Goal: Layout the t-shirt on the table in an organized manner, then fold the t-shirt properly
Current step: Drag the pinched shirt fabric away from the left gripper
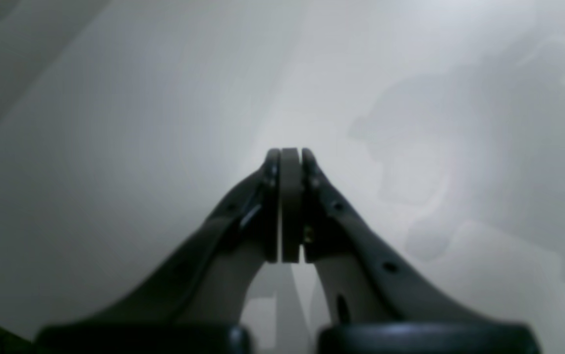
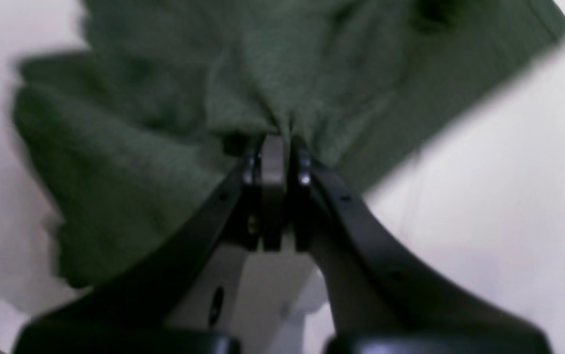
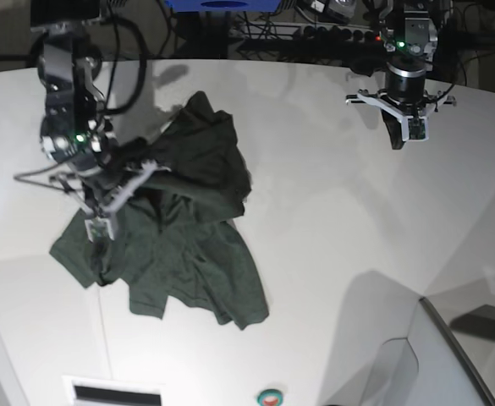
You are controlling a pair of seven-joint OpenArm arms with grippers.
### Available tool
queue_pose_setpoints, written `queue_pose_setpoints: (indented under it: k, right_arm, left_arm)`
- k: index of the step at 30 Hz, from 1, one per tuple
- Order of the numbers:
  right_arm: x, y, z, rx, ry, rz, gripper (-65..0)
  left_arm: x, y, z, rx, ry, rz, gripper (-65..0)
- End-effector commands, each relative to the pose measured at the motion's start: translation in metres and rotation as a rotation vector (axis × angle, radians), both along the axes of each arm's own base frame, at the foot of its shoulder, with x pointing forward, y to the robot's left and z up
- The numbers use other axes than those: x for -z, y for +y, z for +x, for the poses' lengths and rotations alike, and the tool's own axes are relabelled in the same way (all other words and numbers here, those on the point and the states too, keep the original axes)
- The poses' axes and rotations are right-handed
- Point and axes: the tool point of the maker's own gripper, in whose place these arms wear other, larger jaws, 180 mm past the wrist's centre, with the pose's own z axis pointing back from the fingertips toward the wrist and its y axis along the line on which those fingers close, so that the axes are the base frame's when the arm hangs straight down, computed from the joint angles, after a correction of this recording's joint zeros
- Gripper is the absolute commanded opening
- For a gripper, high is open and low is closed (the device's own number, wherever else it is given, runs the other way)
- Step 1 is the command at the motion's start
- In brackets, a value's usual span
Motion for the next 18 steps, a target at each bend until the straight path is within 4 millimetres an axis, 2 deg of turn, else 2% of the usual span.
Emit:
queue_pose_setpoints:
  k: [1,3,6,9,14,18]
  right_arm:
    - [-0.014,-0.013,0.009,0.035,-0.058,-0.007,-64.2]
    - [-0.009,-0.041,-0.004,0.112,-0.038,-0.023,-64.2]
    - [-0.003,-0.071,-0.016,0.168,-0.014,-0.042,-64.2]
    - [0.007,-0.091,-0.028,0.185,0.023,-0.049,-64.2]
    - [0.019,-0.135,-0.048,0.319,0.065,-0.055,-64.2]
    - [0.022,-0.163,-0.063,0.411,0.081,-0.064,-64.2]
  left_arm:
    - [-0.009,0.003,0.005,0.004,-0.037,0.013,-65.0]
    - [-0.011,0.002,0.006,0.005,-0.041,0.014,-65.0]
    - [-0.011,0.001,0.007,0.010,-0.043,0.013,-65.0]
    - [-0.013,-0.001,0.012,0.014,-0.055,0.011,-65.0]
    - [-0.014,-0.002,0.014,0.013,-0.058,0.010,-65.0]
    - [-0.014,0.000,0.014,0.010,-0.058,0.011,-65.0]
